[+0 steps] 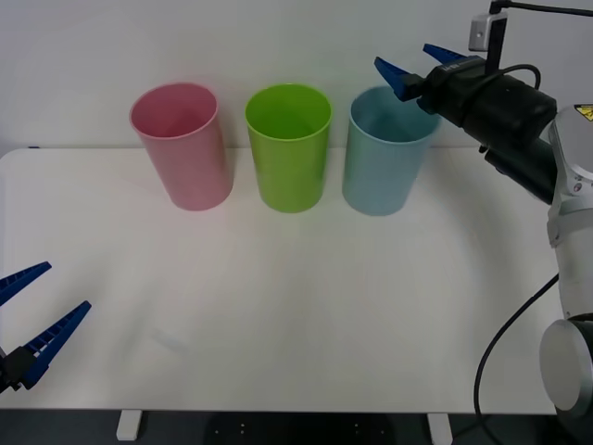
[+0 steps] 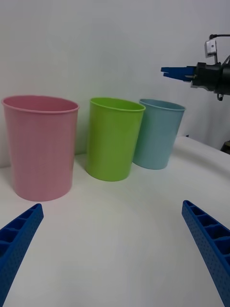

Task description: Grasp the object on the table and drop it into the matching bin: aluminum can to the light blue bin, PET bottle to the pink bin.

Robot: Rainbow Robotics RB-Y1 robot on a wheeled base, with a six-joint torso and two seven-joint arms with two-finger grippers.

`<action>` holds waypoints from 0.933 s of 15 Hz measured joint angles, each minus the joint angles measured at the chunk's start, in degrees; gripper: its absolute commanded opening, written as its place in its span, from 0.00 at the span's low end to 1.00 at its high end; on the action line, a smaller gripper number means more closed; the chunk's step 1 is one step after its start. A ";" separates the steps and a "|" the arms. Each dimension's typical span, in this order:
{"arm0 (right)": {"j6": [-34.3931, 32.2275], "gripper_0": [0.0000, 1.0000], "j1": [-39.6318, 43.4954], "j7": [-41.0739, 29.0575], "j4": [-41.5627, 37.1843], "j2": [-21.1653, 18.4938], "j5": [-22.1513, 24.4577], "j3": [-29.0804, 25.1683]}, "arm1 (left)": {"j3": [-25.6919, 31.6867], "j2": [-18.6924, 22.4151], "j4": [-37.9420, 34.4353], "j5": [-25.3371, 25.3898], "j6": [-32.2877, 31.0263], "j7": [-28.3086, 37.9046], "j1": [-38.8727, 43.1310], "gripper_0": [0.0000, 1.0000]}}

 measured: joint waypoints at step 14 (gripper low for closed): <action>-10.31 1.00 21.16 0.20 -21.60 -2.50 -5.34 -2.41 | 0.00 0.00 0.00 0.00 0.00 0.00 0.00 1.00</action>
